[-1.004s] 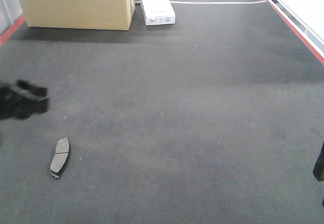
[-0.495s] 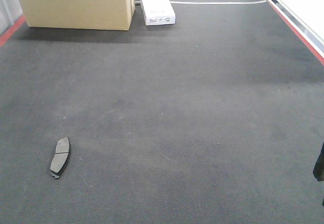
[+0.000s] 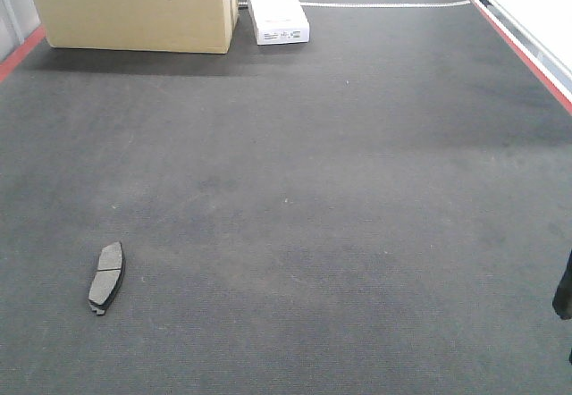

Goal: Move and align brake pads A on conveyor
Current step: 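Open the left gripper to release the pad and lift away, then lower the right gripper with its brake pad onto the belt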

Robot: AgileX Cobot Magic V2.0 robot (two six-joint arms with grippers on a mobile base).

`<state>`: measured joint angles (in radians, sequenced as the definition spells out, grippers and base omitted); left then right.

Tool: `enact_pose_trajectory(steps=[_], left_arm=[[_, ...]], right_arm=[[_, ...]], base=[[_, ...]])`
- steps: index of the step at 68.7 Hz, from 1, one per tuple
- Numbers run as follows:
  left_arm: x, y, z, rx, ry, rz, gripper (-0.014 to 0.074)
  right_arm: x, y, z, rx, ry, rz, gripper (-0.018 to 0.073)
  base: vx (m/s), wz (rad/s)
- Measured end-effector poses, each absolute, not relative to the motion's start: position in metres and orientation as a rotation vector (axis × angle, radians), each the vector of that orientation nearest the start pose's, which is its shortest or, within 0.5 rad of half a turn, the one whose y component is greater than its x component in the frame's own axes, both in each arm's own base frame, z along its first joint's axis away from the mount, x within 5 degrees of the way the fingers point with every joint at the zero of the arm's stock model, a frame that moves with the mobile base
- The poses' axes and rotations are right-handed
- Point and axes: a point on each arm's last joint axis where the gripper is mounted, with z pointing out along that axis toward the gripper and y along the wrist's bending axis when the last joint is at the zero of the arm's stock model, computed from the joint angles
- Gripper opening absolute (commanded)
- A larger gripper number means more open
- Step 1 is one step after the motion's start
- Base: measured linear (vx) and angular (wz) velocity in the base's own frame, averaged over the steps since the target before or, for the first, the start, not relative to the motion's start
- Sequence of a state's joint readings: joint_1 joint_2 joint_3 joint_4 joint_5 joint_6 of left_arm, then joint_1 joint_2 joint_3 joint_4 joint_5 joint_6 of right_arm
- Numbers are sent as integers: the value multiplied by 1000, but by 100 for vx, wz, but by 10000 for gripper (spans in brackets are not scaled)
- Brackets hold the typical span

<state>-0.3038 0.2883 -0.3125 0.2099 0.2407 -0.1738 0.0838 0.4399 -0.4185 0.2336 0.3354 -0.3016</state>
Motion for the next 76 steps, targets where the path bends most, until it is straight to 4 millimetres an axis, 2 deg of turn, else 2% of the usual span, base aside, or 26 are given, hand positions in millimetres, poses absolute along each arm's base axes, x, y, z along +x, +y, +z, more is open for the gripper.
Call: enact_pose_trajectory(steps=[55, 63, 68, 76], left_arm=[[75, -19, 279, 245, 1676, -164, 439], [75, -19, 279, 245, 1676, -164, 439], [75, -19, 279, 245, 1676, -164, 439], [75, -19, 279, 245, 1675, -164, 439]], right_arm=[[96, 15, 293, -204, 1819, 72, -4], [97, 15, 295, -163, 1802, 105, -4], [101, 16, 296, -147, 1804, 117, -3], [117, 18, 300, -141, 1877, 136, 2]], base=[[0, 0], [0, 0], [0, 0], [0, 0]])
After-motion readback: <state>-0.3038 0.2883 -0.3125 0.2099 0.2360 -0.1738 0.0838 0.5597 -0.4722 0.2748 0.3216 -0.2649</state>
